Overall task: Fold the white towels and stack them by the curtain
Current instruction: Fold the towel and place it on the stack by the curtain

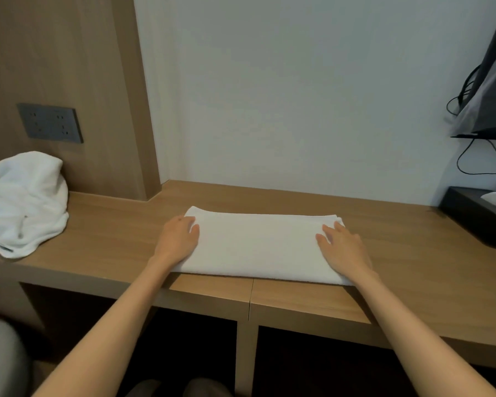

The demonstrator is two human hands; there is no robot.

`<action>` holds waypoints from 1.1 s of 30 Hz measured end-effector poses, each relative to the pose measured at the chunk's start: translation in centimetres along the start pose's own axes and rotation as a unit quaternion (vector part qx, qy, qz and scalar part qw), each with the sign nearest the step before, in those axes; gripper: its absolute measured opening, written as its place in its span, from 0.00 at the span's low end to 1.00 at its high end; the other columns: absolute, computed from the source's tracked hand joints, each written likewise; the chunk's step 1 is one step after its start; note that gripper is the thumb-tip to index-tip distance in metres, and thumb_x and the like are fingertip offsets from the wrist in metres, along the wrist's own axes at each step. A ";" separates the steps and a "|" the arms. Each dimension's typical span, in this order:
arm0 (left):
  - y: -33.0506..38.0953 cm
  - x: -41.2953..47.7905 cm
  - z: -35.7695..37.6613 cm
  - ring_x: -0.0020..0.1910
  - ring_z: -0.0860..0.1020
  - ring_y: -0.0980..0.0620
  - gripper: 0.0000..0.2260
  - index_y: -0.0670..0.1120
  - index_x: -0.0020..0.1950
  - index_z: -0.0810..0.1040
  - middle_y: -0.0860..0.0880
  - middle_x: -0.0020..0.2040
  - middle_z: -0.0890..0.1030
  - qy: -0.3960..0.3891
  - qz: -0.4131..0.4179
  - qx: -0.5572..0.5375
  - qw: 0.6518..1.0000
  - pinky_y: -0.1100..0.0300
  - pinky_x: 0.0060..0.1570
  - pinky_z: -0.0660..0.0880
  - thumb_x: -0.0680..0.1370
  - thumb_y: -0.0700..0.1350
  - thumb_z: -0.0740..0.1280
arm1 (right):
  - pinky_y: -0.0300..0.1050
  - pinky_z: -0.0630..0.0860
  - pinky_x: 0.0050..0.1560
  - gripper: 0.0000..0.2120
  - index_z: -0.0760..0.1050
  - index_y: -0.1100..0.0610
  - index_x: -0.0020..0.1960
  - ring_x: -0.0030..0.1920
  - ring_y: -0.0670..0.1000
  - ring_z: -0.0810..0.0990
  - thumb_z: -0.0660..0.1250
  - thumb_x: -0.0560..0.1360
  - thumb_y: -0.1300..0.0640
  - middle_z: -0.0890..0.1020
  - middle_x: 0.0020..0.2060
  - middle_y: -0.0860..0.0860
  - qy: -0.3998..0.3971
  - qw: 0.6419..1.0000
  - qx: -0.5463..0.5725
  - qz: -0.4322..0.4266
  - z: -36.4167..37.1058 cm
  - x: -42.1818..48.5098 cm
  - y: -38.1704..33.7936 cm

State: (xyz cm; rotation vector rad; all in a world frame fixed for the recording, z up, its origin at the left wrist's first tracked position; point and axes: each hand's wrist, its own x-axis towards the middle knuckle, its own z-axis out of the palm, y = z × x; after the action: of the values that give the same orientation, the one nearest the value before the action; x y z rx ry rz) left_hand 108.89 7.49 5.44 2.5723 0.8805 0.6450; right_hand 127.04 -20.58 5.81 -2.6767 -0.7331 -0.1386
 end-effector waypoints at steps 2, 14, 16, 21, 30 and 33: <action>-0.1 -0.2 -0.1 0.63 0.70 0.39 0.16 0.41 0.64 0.73 0.41 0.61 0.75 0.021 -0.012 0.025 0.999 0.50 0.59 0.65 0.82 0.47 0.54 | 0.53 0.64 0.64 0.20 0.71 0.54 0.68 0.64 0.63 0.68 0.52 0.81 0.48 0.67 0.70 0.56 0.054 0.998 0.002 0.011 0.1 -0.1 0.1; -1.3 0.8 0.4 0.46 0.73 0.46 0.14 0.39 0.56 0.70 0.44 0.48 0.75 0.043 -0.100 -0.089 0.990 0.54 0.43 0.67 0.82 0.50 0.57 | 0.51 0.71 0.55 0.20 0.69 0.51 0.69 0.60 0.60 0.75 0.58 0.80 0.45 0.78 0.61 0.56 0.081 0.992 0.072 0.064 0.4 1.3 0.3; -1.5 0.9 0.5 0.43 0.72 0.47 0.11 0.42 0.53 0.68 0.46 0.46 0.74 0.064 -0.083 -0.111 0.988 0.55 0.40 0.66 0.82 0.50 0.57 | 0.51 0.71 0.55 0.19 0.70 0.51 0.68 0.60 0.61 0.76 0.59 0.79 0.46 0.78 0.61 0.56 0.094 0.990 0.084 0.062 0.5 1.5 0.3; -1.5 2.1 0.1 0.37 0.70 0.51 0.10 0.44 0.49 0.67 0.48 0.41 0.72 0.083 -0.066 -0.141 0.984 0.55 0.36 0.64 0.82 0.50 0.56 | 0.50 0.70 0.56 0.18 0.72 0.52 0.66 0.61 0.60 0.75 0.61 0.78 0.49 0.78 0.61 0.55 0.129 0.980 0.144 0.043 -0.2 3.0 -0.9; -3.7 8.6 -2.8 0.40 0.74 0.49 0.11 0.45 0.52 0.67 0.48 0.43 0.74 0.113 -0.035 -0.179 0.977 0.54 0.37 0.69 0.82 0.52 0.55 | 0.53 0.70 0.62 0.17 0.74 0.51 0.65 0.62 0.57 0.75 0.62 0.78 0.50 0.78 0.62 0.53 0.168 0.960 0.224 -0.001 -1.2 8.8 -7.2; -5.4 11.2 -3.5 0.40 0.75 0.49 0.10 0.47 0.52 0.67 0.50 0.43 0.75 0.132 -0.031 -0.192 0.972 0.52 0.39 0.72 0.81 0.53 0.55 | 0.54 0.72 0.61 0.17 0.74 0.51 0.65 0.61 0.55 0.75 0.62 0.78 0.48 0.78 0.61 0.51 0.172 0.951 0.257 -0.004 -0.4 11.2 -8.8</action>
State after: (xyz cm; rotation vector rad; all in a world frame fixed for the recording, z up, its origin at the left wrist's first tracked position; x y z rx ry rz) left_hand 112.35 19.34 9.32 2.1369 0.8169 1.0435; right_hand 132.19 -8.40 11.05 -2.0815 -0.5718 -0.3547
